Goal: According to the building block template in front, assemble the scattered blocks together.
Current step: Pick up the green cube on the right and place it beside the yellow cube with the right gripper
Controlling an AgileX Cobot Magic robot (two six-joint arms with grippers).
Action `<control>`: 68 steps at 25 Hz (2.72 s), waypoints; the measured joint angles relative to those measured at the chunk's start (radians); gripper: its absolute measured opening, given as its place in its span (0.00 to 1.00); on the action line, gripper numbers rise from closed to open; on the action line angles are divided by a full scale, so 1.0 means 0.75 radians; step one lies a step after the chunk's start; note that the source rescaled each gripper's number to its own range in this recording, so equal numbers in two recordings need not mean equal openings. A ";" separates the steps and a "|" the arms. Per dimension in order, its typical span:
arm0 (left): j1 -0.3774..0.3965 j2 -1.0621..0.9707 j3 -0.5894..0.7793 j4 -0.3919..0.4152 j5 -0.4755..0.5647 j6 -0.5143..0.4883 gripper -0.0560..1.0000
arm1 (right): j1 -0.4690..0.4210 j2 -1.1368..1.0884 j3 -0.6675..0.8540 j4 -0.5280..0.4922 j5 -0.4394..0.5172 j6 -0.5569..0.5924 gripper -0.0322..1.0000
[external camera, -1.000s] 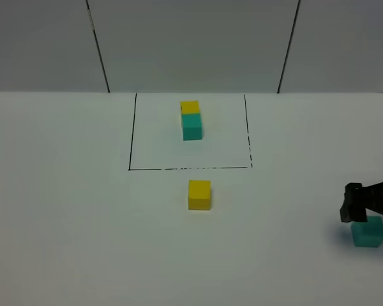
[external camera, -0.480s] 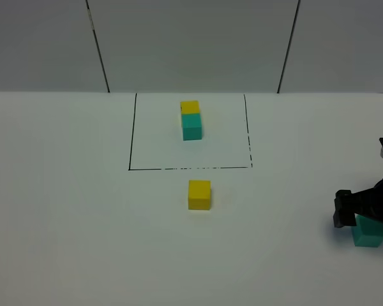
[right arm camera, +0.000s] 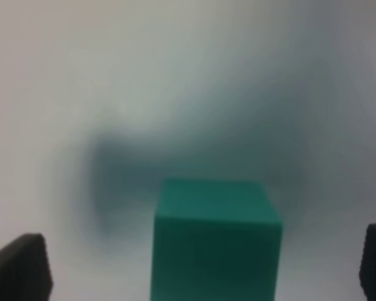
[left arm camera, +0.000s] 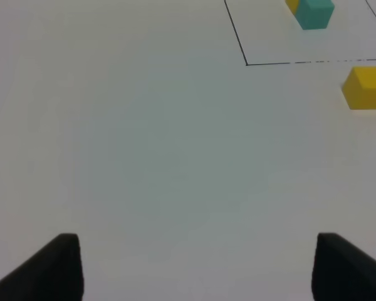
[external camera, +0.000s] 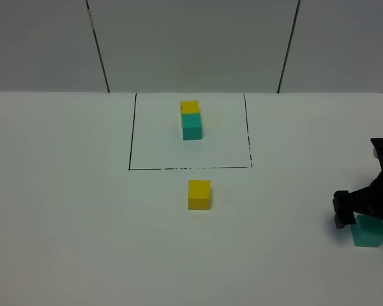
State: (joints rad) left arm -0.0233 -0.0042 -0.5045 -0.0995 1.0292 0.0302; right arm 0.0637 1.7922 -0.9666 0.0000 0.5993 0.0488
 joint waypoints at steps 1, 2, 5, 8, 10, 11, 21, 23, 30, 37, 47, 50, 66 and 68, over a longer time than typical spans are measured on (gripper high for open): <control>0.000 0.000 0.000 0.000 0.000 -0.001 0.88 | 0.000 0.013 -0.006 -0.009 0.002 0.002 1.00; 0.000 0.000 0.000 0.000 0.000 -0.001 0.88 | 0.000 0.022 -0.011 -0.010 0.003 0.002 1.00; 0.000 0.000 0.000 0.000 0.000 -0.001 0.88 | 0.000 0.047 -0.015 -0.018 0.003 0.002 1.00; 0.000 0.000 0.000 0.000 0.000 -0.001 0.88 | 0.000 0.069 -0.015 -0.035 0.011 0.002 1.00; 0.000 0.000 0.000 0.000 0.000 -0.001 0.88 | 0.000 0.086 -0.016 -0.048 0.016 0.014 1.00; 0.000 0.000 0.000 0.000 0.000 -0.001 0.88 | 0.000 0.096 -0.016 -0.051 0.016 0.022 1.00; 0.000 0.000 0.000 0.000 0.000 -0.001 0.88 | 0.000 0.135 -0.016 -0.052 -0.004 0.048 0.99; 0.000 0.000 0.000 0.000 0.000 -0.001 0.88 | 0.000 0.141 -0.016 -0.052 -0.004 0.052 0.98; 0.000 0.000 0.000 0.000 0.000 -0.001 0.88 | 0.000 0.181 -0.029 -0.041 0.014 0.058 0.96; 0.000 0.000 0.000 0.000 0.000 -0.001 0.88 | 0.000 0.189 -0.033 -0.020 0.022 0.057 0.83; 0.000 0.000 0.000 0.000 0.000 -0.001 0.88 | 0.000 0.190 -0.036 -0.020 0.045 0.060 0.36; 0.000 0.000 0.000 0.000 0.000 -0.001 0.88 | 0.000 0.190 -0.039 -0.020 0.055 0.061 0.19; 0.000 0.000 0.000 0.000 0.000 0.001 0.88 | 0.086 0.047 -0.254 -0.061 0.388 -0.332 0.19; 0.000 0.000 0.000 0.000 0.000 0.001 0.88 | 0.129 0.045 -0.300 -0.065 0.430 -0.487 0.19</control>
State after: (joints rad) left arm -0.0233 -0.0042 -0.5045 -0.0998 1.0292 0.0313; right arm 0.1604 1.8262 -1.1918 -0.0484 0.9221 -0.3164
